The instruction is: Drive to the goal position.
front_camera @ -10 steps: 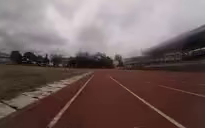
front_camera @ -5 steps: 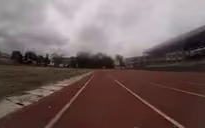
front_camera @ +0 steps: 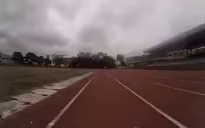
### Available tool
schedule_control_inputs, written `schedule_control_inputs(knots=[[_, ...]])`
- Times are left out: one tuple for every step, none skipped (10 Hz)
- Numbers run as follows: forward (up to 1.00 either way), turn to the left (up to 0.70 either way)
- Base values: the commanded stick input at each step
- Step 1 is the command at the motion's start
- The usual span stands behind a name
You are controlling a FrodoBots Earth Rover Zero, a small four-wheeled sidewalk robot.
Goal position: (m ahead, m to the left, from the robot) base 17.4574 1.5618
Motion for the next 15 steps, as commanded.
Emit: schedule_control_inputs(knots=[[1.00, 0.00], [1.00, 0.00], [1.00, 0.00], [1.00, 0.00], [1.00, 0.00], [1.00, 0.00], [1.00, 0.00], [1.00, 0.00], [1.00, 0.00], [1.00, 0.00], [1.00, 0.00], [1.00, 0.00], [1.00, -0.12], [1.00, -0.30], [1.00, -0.36]])
